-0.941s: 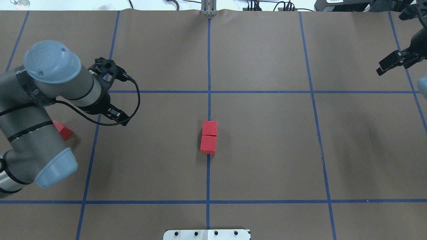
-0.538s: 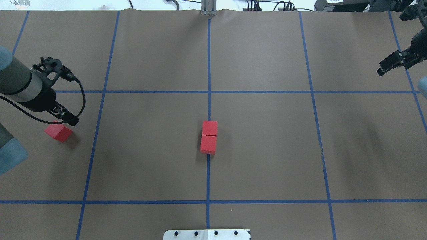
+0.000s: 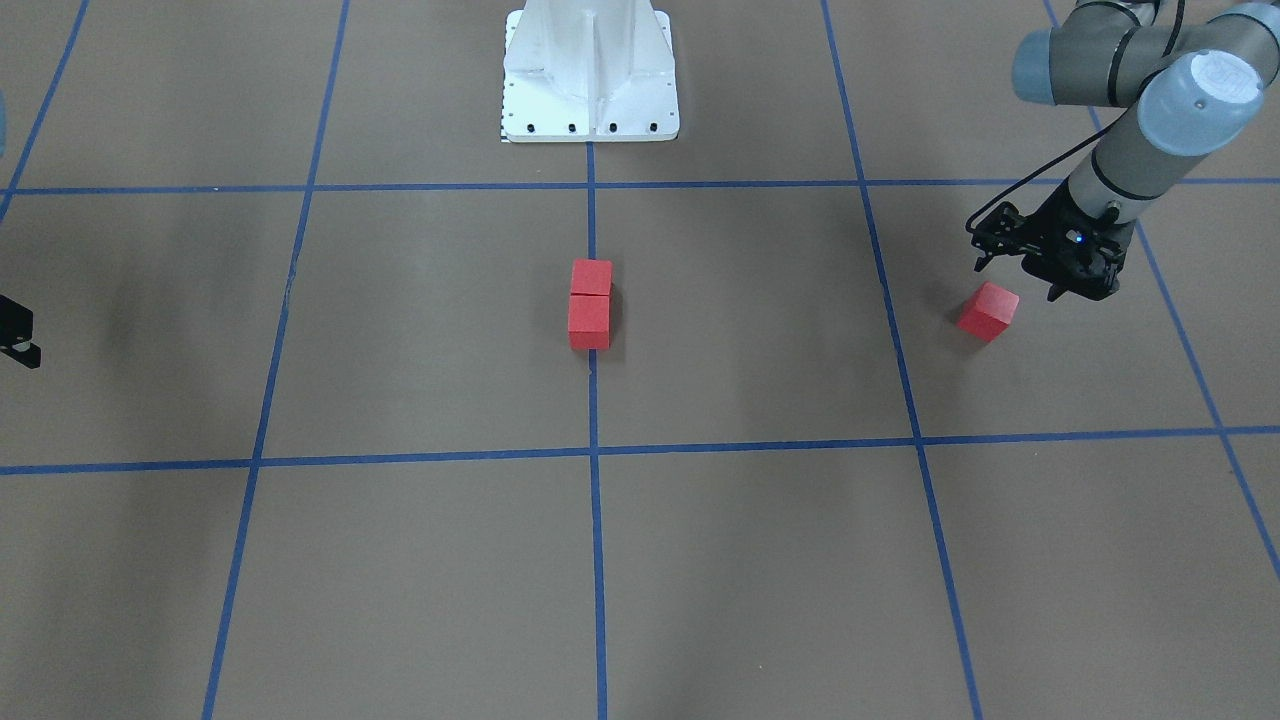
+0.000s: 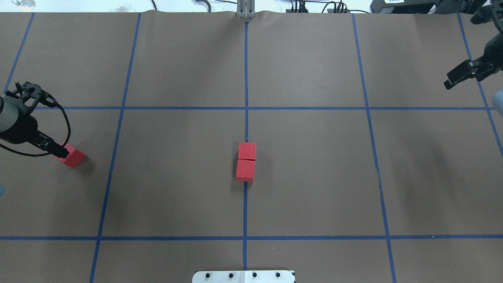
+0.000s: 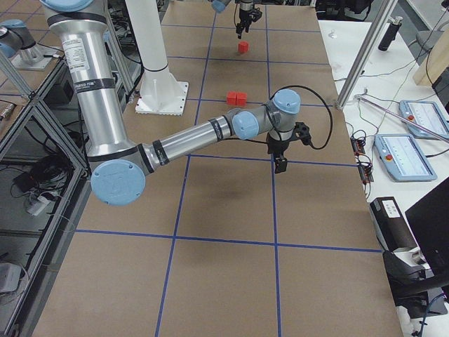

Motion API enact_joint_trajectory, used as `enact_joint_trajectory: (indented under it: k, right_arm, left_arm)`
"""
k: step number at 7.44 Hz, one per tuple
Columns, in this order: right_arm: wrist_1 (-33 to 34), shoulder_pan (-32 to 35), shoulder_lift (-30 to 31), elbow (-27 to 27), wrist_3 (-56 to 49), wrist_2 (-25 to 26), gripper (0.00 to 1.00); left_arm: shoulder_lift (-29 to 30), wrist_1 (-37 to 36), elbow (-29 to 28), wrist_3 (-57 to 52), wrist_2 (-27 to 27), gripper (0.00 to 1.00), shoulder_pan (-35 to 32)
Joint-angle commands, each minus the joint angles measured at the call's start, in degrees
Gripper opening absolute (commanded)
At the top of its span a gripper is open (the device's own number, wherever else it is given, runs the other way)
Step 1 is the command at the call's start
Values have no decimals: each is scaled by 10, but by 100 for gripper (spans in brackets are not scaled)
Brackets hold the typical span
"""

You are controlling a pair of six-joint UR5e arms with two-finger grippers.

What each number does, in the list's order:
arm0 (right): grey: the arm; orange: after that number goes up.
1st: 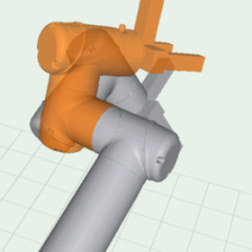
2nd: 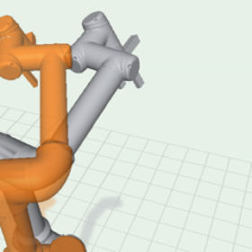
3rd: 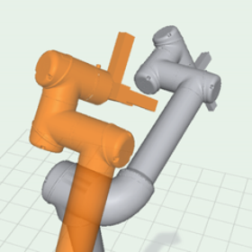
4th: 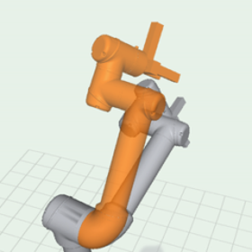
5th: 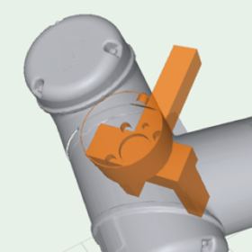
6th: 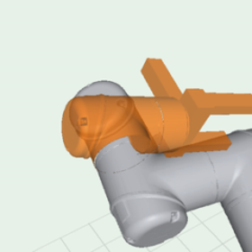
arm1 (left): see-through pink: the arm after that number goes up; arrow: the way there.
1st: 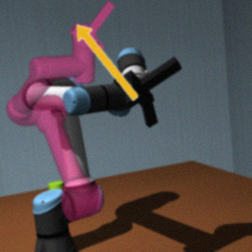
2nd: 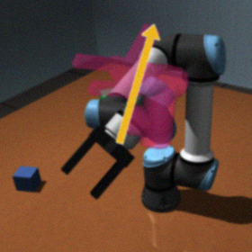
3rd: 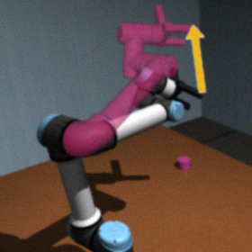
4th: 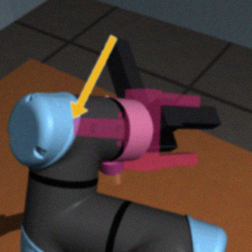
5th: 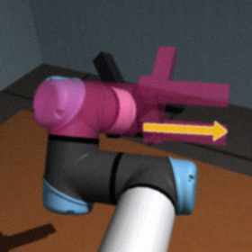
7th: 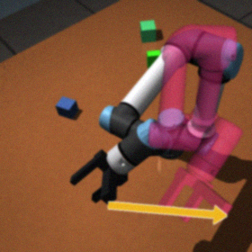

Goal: Form red blocks into L shape at center
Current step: 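Move the left gripper to the red cube nearest the left arm, then grasp the last red cube with the left gripper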

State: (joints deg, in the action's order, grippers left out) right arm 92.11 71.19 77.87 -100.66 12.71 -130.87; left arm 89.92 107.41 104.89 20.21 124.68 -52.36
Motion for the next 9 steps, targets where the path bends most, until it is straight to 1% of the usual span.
enact_joint_trajectory:
  k: [1, 4, 6, 8, 9]
  right_arm:
    - [0, 0, 1, -1, 0, 0, 100]
    - [0, 0, 1, -2, 0, 1, 100]
    - [0, 0, 2, -2, 0, 1, 100]
    - [0, 0, 1, -2, 1, 1, 100]
    - [0, 0, 1, -2, 2, 1, 100]
  left_arm:
    - [-1, 100, -61, 46, -1, 99, 3]
    - [4, 107, -65, 70, -1, 99, 9]
    - [1, 126, -65, 71, -4, 99, 16]
    - [-2, 127, -65, 66, -5, 86, 22]
    - [-3, 127, -65, 65, -6, 84, 23]
